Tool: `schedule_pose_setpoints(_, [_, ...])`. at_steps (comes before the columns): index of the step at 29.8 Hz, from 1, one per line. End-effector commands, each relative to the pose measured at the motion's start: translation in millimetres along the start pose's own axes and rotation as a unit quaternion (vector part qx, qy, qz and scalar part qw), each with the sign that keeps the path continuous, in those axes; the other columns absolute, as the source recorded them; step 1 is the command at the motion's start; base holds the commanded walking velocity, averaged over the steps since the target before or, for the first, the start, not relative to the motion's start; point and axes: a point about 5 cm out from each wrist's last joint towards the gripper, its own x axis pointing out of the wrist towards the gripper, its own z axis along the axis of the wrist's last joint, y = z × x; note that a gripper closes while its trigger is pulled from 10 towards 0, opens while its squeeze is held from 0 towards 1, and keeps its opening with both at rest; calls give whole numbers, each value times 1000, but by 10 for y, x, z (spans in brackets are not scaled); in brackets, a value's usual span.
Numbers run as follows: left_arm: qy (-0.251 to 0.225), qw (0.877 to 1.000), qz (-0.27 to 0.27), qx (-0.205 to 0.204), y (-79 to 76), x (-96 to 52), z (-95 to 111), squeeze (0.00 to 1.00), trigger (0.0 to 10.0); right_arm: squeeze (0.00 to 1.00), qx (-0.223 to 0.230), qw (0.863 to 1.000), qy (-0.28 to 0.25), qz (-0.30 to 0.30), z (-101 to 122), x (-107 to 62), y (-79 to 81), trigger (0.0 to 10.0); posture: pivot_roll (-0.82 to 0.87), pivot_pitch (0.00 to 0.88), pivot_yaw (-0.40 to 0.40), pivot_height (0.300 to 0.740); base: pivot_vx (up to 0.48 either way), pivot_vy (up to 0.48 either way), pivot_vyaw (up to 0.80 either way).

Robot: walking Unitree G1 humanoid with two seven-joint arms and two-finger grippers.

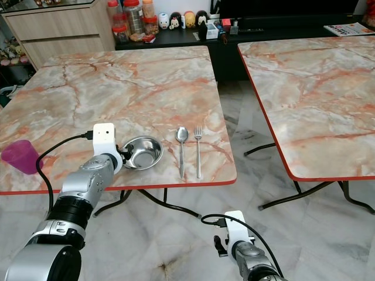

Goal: Setting the table

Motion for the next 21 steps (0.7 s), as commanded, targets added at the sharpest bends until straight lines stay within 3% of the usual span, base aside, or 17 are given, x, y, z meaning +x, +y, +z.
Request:
schedule_pose_setpoints(1, [5,1000,3,-5,20,9,37,0,10000,0,2,1000,-2,4,20,4,27,10000,-40,50,83,740,0,0,0])
schedule_pose_setpoints(18, [21,999,6,-23,40,19,-12,0,10000,0,2,1000,-2,4,22,5,33,10000,-40,48,85,740,0,0,0])
schedule_pose_setpoints(19, [21,999,6,-24,39,19,-13,0,9176,0,2,1000,-2,4,21,5,33,10000,-40,48,85,740,0,0,0])
schedule_pose_setpoints(20, [22,999,6,-24,39,19,-16,0,6157,0,2,1000,-2,4,21,5,33,10000,-40,48,85,740,0,0,0])
schedule_pose_setpoints(21, [23,999,5,-24,39,20,-19,0,4706,0,2,1000,-2,5,21,5,33,10000,-40,48,85,740,0,0,0])
